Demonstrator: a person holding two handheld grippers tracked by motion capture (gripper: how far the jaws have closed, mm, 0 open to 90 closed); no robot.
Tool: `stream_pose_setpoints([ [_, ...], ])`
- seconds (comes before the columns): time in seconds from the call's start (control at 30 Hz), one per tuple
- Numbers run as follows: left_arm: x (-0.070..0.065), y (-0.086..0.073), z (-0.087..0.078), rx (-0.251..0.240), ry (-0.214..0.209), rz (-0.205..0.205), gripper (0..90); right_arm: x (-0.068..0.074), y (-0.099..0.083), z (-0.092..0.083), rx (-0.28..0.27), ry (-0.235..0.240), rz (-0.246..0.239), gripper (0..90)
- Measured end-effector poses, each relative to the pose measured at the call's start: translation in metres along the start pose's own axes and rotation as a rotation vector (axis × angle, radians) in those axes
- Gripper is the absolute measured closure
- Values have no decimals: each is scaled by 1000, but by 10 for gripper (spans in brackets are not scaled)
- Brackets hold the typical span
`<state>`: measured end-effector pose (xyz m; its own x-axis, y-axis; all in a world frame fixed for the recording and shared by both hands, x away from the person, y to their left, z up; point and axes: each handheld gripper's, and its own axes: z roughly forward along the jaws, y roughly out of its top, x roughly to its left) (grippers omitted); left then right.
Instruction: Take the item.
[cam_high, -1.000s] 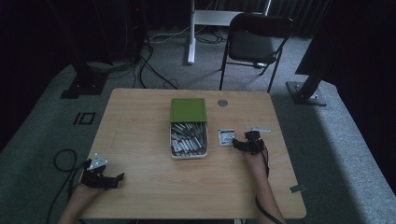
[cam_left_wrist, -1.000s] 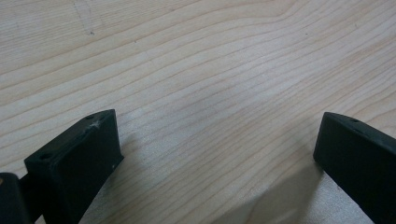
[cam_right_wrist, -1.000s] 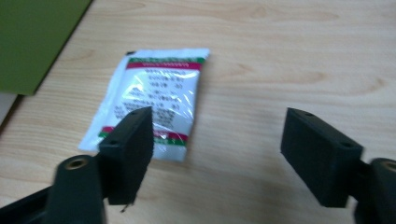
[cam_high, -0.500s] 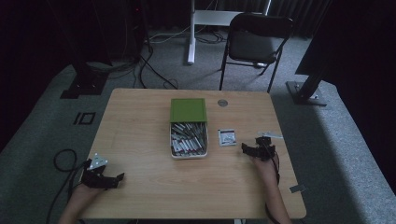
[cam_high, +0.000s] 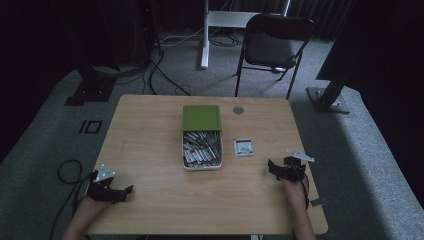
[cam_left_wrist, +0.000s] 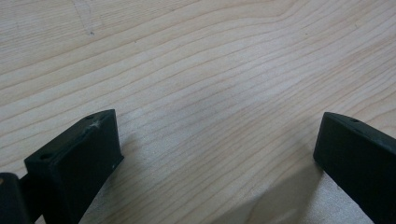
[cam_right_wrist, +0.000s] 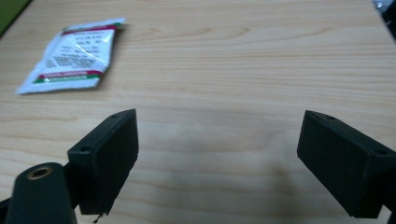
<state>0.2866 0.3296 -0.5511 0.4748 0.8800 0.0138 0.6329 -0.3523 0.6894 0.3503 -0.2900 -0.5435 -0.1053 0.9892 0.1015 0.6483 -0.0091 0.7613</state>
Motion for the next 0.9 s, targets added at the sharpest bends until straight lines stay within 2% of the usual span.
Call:
stream_pose_setpoints([
  [0.2, 0, 0, 0, 1, 1, 1, 14, -6, -8, -6, -8, -22, -15, 128],
  [0.37, 0, 0, 0, 1, 1, 0, 14, -9, -15, -10, 6, -36, -48, 127],
  [0.5, 0, 0, 0, 0, 1, 0, 14, -11, -22, -13, -3, -83, -34, 127],
  [0.9, 0, 0, 0, -1, 1, 0, 14, -15, -37, -28, 13, -77, -47, 127],
])
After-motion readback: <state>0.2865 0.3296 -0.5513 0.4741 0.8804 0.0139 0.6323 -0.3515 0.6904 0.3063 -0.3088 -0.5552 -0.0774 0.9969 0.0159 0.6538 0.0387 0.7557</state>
